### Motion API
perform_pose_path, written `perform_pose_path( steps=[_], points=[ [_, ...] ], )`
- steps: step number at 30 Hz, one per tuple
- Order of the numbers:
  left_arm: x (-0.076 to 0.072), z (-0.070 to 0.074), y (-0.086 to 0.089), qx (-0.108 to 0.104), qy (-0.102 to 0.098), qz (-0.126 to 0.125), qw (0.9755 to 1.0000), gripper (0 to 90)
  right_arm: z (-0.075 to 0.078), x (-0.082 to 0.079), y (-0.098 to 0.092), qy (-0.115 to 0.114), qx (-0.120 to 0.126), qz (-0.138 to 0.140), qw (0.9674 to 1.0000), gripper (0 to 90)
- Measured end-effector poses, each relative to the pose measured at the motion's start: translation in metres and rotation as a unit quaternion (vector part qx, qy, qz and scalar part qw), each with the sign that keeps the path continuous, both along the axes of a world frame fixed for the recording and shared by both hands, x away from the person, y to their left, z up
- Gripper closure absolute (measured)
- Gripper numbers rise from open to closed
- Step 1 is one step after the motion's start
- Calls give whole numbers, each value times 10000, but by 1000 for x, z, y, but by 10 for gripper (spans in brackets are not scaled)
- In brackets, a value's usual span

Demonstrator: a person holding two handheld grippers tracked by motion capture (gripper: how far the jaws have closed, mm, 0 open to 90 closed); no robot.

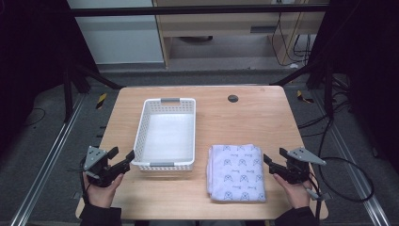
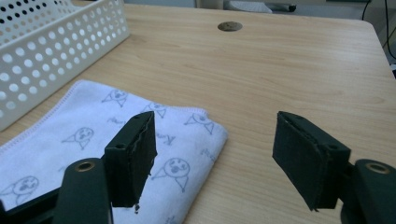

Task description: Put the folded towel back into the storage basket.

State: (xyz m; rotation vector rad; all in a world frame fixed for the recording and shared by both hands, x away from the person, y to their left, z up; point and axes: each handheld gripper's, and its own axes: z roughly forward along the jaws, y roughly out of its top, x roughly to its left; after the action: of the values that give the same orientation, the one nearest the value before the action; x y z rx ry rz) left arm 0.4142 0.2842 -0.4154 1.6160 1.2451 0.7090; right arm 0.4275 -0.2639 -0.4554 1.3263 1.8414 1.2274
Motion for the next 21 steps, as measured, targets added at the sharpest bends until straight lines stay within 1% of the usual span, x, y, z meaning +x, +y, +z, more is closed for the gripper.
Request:
perform_pose_path(
  steps=[1,2,3,4,9,11,12,13,14,15,16,17,18,21],
  points=[
    [-1,2,-6,22,-30,-69,10000,328,2,1,0,-88,15,10,10000,300],
    [-1,2,-6,22,-30,-69,10000,328,2,1,0,-88,15,10,10000,300],
    [-2,3,-11,17,-54,-142,9999,328,3,1,1,-109,66,40,9999,301],
    [-2,3,-11,17,-54,-142,9999,328,4,1,1,-120,66,54,9999,301],
    [-3,6,-25,75,-135,-284,9995,330,6,3,1,-214,22,35,9998,301],
    [-2,9,-31,75,-154,-343,9993,330,10,4,1,-231,19,32,9997,301],
    [-2,11,-34,76,-174,-388,9991,332,15,4,0,-311,112,-12,9995,301],
    [-1,14,-41,123,-196,-441,9988,332,18,4,-1,-311,153,0,9994,301],
    [0,16,-45,130,-212,-469,9986,332,20,5,-1,-336,144,7,9993,301],
    [0,16,-45,130,-212,-469,9986,333,20,5,-1,-336,144,7,9993,301],
    [2,18,-49,129,-247,-494,9984,333,23,6,-2,-342,140,22,9993,301],
    [3,21,-54,107,-276,-539,9981,335,30,7,-4,-365,165,-4,9992,302],
    [5,22,-58,108,-285,-582,9978,335,30,7,-4,-365,165,-4,9992,302],
    [9,29,-72,166,-317,-673,9971,330,38,9,-7,-421,205,-16,9989,302]
  ],
)
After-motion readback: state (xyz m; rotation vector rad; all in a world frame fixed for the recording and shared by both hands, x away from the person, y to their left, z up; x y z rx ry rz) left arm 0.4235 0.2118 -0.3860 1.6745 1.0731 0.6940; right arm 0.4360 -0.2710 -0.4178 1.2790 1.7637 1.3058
